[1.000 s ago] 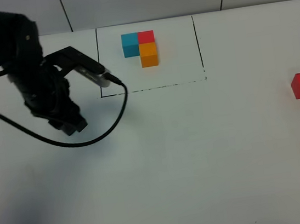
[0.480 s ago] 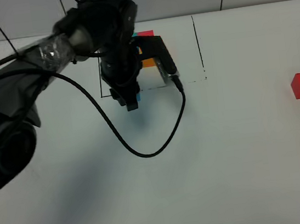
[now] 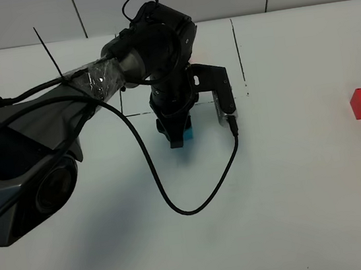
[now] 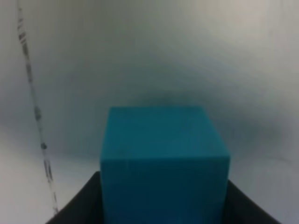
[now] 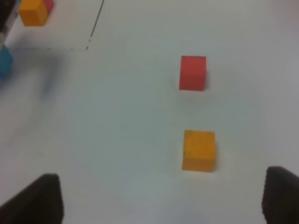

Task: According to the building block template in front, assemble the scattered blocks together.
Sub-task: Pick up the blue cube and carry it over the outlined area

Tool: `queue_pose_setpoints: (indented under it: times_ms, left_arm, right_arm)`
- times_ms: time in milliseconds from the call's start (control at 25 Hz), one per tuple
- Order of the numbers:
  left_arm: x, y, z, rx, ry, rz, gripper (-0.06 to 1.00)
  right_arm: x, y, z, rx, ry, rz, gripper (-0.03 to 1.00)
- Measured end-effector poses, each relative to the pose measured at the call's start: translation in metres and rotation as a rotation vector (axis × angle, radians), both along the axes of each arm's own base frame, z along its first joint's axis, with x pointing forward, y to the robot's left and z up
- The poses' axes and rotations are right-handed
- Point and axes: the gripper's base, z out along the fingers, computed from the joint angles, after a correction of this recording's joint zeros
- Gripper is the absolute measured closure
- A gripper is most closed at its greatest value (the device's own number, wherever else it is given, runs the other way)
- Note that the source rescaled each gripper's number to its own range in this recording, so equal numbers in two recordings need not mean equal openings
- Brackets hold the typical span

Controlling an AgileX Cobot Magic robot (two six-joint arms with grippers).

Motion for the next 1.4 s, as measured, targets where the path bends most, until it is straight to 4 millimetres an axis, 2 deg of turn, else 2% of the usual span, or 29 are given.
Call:
queue_pose_setpoints:
  times_ms: [400, 600, 1400]
  left_arm:
    - [-0.002, -0.003, -0.001, -0.031, 0.020, -0.007, 0.94]
    - [0.000, -0.004, -0.014, -0.021, 0.029, -0.013, 0.94]
    - [0.001, -0.004, -0.015, -0.024, 0.025, -0.018, 0.94]
  right_arm:
    - [0.000, 0.000, 0.000, 0.000, -0.001, 0.000, 0.23]
    - [0.000, 0.000, 0.000, 0.000, -0.001, 0.000, 0.23]
    - [0.000, 0.000, 0.000, 0.000, -0.001, 0.000, 0.23]
